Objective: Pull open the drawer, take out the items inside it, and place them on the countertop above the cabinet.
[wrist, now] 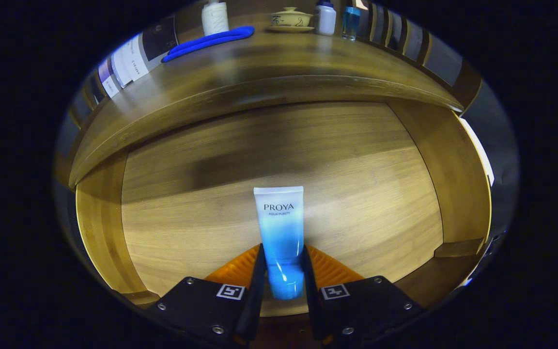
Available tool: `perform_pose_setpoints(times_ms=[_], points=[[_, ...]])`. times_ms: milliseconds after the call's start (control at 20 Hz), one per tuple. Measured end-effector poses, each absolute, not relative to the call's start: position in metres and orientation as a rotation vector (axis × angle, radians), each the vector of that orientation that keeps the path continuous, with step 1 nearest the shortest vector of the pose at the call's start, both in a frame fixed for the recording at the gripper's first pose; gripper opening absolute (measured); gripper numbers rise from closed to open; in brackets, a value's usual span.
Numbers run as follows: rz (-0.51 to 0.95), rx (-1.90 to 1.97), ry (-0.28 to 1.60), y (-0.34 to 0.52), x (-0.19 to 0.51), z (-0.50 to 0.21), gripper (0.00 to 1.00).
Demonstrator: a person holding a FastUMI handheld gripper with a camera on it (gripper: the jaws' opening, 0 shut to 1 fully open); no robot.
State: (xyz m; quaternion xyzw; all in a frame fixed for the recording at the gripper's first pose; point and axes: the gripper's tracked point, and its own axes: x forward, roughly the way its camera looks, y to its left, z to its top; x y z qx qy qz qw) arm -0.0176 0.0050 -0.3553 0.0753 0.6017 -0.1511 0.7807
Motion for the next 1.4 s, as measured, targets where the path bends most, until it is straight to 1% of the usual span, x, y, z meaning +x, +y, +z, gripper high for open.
perform_pose_setpoints(times_ms=[400,700,1100,1400], points=[[-0.353,0.111,1.228,-0.006,-0.033,-0.315,0.43],[-0.331,0.081,1.151,-0.004,-0.031,-0.28,0.42],[-0.308,0.064,1.026,-0.014,0.002,-0.23,0.42],[-0.291,0.022,0.97,-0.025,0.053,-0.208,0.42]])
